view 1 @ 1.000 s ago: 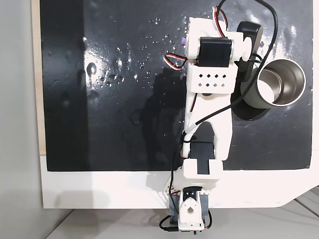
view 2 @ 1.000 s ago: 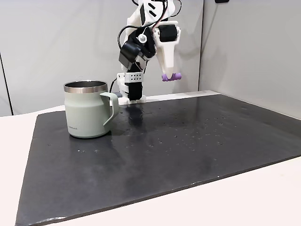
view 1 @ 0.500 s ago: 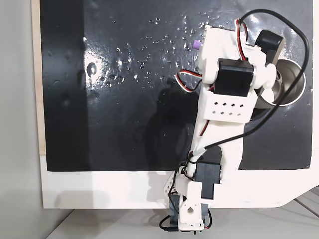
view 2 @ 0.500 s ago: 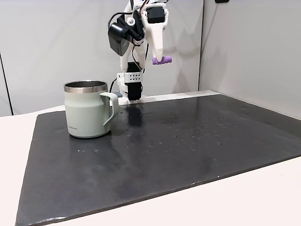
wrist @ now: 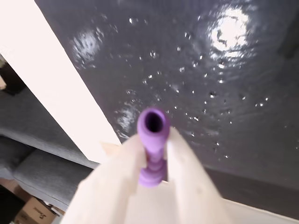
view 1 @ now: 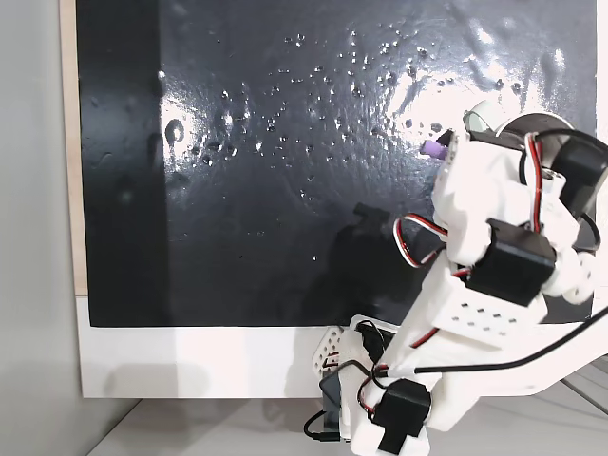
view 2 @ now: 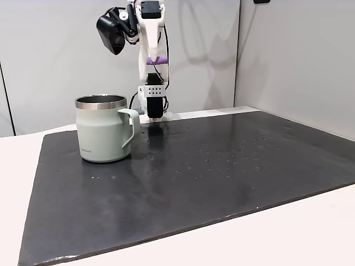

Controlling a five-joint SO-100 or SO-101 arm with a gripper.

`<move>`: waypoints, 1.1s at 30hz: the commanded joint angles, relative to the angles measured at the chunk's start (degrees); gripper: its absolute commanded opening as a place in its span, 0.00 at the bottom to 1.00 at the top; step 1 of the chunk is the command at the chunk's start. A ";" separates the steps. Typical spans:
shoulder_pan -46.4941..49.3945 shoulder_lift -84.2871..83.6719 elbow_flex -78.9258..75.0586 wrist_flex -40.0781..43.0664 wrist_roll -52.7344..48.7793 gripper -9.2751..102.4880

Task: Grasp a pengrip and put it in the cup.

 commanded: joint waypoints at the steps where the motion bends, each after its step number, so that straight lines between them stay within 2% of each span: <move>1: 5.19 5.27 0.09 0.62 -3.87 0.08; 7: 11.95 3.96 -2.81 0.35 -8.35 0.08; 17: 18.28 -6.33 -14.15 -0.53 -10.28 0.08; 30: 20.57 -18.11 -27.33 0.09 -10.90 0.09; 33: 20.57 -18.11 -27.33 0.35 -10.90 0.15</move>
